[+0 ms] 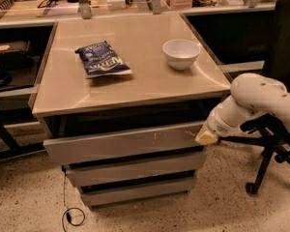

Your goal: Close top drawer

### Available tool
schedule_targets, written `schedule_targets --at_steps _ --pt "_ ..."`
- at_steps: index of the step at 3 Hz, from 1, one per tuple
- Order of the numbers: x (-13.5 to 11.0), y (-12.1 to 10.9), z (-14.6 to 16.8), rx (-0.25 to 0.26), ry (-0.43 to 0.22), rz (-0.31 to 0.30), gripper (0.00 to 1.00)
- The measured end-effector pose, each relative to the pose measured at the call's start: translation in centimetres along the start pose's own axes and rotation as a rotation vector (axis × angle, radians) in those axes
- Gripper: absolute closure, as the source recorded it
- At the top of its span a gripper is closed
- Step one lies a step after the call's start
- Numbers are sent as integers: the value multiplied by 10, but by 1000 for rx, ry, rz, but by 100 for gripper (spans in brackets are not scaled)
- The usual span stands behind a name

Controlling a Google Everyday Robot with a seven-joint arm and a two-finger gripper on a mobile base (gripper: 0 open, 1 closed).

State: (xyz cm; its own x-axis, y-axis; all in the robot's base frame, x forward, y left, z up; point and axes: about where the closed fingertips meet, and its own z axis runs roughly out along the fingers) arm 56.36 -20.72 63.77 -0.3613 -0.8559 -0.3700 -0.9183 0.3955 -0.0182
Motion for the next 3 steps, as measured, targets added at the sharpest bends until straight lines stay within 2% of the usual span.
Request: schedule_targets --at_steps 1,2,3 --pt "-14 -25 5 13 8 -32 100" --pt "-14 -25 5 13 8 -32 100" --pt "0 -5 -4 2 29 -4 100"
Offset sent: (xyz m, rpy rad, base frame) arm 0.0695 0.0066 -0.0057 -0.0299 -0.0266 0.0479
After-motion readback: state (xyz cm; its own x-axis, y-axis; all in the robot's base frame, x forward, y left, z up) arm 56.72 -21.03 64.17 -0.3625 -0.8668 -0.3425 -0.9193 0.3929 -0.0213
